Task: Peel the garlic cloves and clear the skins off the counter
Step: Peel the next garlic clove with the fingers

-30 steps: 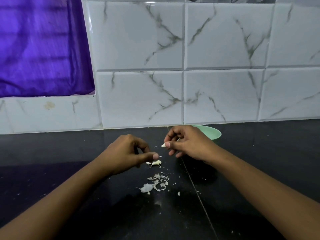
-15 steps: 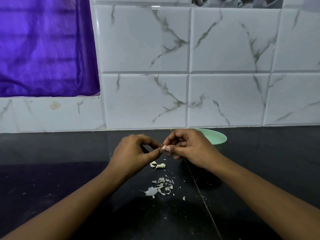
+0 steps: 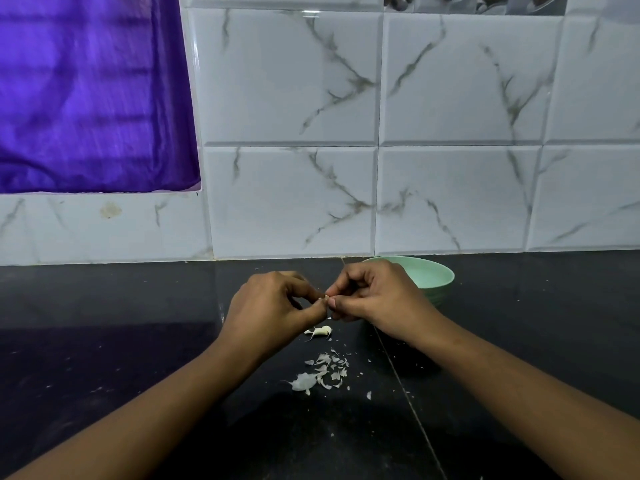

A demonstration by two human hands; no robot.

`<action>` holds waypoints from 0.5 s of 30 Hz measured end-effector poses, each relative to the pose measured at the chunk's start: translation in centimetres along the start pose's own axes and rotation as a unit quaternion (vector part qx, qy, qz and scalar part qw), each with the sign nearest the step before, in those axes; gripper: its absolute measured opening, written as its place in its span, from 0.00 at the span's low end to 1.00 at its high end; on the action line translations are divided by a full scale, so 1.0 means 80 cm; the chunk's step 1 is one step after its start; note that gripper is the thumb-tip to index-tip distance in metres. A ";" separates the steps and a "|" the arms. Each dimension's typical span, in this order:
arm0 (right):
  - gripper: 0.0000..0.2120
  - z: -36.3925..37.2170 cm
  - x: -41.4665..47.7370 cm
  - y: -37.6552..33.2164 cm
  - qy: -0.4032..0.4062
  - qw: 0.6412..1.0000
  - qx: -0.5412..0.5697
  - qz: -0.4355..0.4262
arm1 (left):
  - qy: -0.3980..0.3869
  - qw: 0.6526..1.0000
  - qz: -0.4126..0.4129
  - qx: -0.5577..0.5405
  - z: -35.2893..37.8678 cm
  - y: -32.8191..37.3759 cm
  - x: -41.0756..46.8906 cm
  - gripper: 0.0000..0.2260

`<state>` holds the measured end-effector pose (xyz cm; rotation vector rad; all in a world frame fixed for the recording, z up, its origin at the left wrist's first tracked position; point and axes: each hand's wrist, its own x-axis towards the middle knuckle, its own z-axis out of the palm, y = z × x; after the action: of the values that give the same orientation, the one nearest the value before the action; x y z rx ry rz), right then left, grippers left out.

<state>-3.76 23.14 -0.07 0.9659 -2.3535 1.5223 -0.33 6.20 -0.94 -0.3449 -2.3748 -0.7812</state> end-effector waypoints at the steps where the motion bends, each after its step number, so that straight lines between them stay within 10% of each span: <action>1: 0.07 0.001 0.000 0.001 0.002 1.000 -0.001 -0.003 | 0.001 1.000 0.001 0.001 0.001 0.000 0.000 0.18; 15: 0.07 0.004 0.002 0.009 -0.018 0.992 0.113 0.052 | 0.001 0.995 -0.053 -0.081 0.010 -0.007 0.002 0.09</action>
<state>-4.28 23.00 -0.64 0.9355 -2.3263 1.8590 -1.04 6.20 -1.63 -0.2857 -2.3488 -1.0279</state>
